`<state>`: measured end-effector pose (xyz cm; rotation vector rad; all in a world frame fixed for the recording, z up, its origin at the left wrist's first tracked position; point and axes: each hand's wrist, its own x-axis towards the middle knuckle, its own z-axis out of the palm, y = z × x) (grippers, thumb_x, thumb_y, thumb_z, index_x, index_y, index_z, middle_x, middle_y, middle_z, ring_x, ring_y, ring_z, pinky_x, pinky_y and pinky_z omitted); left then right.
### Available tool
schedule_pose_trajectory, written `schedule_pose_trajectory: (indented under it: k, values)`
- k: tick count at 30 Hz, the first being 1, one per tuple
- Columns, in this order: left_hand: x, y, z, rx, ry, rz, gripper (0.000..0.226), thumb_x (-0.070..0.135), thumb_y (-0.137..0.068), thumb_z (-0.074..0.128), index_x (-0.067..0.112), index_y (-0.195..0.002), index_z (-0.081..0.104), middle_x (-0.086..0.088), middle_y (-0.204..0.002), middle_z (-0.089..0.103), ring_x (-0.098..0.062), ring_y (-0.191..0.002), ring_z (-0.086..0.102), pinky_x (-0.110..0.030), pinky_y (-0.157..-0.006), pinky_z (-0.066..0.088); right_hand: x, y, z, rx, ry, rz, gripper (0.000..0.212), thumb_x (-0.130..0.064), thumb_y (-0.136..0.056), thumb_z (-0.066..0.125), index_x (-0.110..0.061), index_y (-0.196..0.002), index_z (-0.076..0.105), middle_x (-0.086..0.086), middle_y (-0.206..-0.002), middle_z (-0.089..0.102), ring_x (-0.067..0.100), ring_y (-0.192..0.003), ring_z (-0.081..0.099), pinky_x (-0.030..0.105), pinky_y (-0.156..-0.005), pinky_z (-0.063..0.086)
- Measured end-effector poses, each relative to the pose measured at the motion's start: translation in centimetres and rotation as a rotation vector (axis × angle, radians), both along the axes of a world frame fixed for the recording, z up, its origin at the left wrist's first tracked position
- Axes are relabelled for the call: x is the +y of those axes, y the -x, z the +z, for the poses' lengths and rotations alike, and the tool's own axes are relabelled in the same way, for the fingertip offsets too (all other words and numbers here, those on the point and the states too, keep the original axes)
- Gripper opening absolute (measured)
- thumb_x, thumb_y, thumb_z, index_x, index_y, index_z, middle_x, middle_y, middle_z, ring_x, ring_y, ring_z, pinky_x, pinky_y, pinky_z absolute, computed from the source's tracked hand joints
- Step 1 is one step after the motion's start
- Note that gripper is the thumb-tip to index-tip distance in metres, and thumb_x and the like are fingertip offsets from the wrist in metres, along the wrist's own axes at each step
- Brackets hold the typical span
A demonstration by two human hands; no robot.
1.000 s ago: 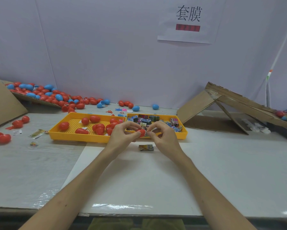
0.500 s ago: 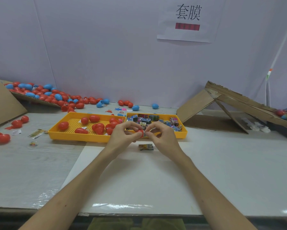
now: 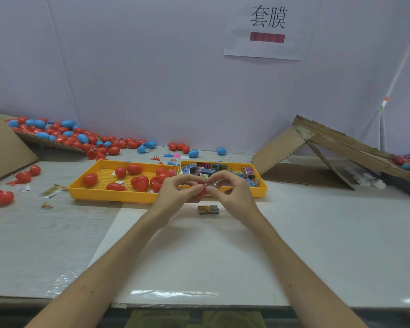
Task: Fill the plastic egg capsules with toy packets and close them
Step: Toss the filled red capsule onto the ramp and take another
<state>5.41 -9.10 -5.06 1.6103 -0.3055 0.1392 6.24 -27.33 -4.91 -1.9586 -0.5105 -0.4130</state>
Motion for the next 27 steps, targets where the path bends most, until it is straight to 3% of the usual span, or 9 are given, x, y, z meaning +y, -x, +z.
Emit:
schedule_pose_trajectory:
  k: [4, 9, 19, 27]
  values:
    - [0.08, -0.01, 0.15, 0.040, 0.028, 0.006, 0.019, 0.015, -0.092, 0.074, 0.033, -0.089, 0.081, -0.005, -0.089, 0.077, -0.026, -0.082, 0.076, -0.027, -0.070, 0.060, -0.20, 0.04, 0.25, 0.082, -0.039, 0.057, 0.026, -0.020, -0.084, 0.080, -0.035, -0.101, 0.068, -0.019, -0.104, 0.070, 0.002, -0.097, 0.067, 0.015, -0.074, 0.049]
    - [0.07, 0.12, 0.19, 0.064, 0.061, -0.017, 0.018, 0.015, -0.093, 0.073, 0.030, -0.093, 0.081, -0.008, -0.093, 0.078, -0.025, -0.089, 0.076, -0.025, -0.072, 0.060, -0.13, 0.07, 0.14, 0.141, -0.083, 0.123, 0.033, -0.013, -0.083, 0.081, -0.021, -0.113, 0.068, -0.003, -0.106, 0.073, 0.015, -0.093, 0.073, 0.037, -0.082, 0.062]
    - [0.25, 0.36, 0.15, 0.110, 0.122, -0.106, 0.014, 0.013, -0.092, 0.072, 0.015, -0.104, 0.077, -0.015, -0.094, 0.077, -0.028, -0.087, 0.076, -0.028, -0.075, 0.061, -0.35, 0.32, 0.22, 0.153, -0.120, 0.157, 0.035, -0.012, -0.080, 0.083, -0.026, -0.109, 0.069, -0.006, -0.107, 0.073, 0.019, -0.091, 0.073, 0.037, -0.081, 0.061]
    - [0.14, 0.35, 0.26, 0.151, 0.176, -0.138, 0.018, 0.010, -0.097, 0.065, 0.014, -0.112, 0.075, -0.014, -0.098, 0.077, -0.025, -0.091, 0.076, -0.026, -0.075, 0.060, -0.21, 0.31, 0.39, 0.149, -0.119, 0.106, 0.042, -0.020, -0.079, 0.086, -0.034, -0.112, 0.065, -0.008, -0.103, 0.073, 0.011, -0.091, 0.072, 0.028, -0.080, 0.060]
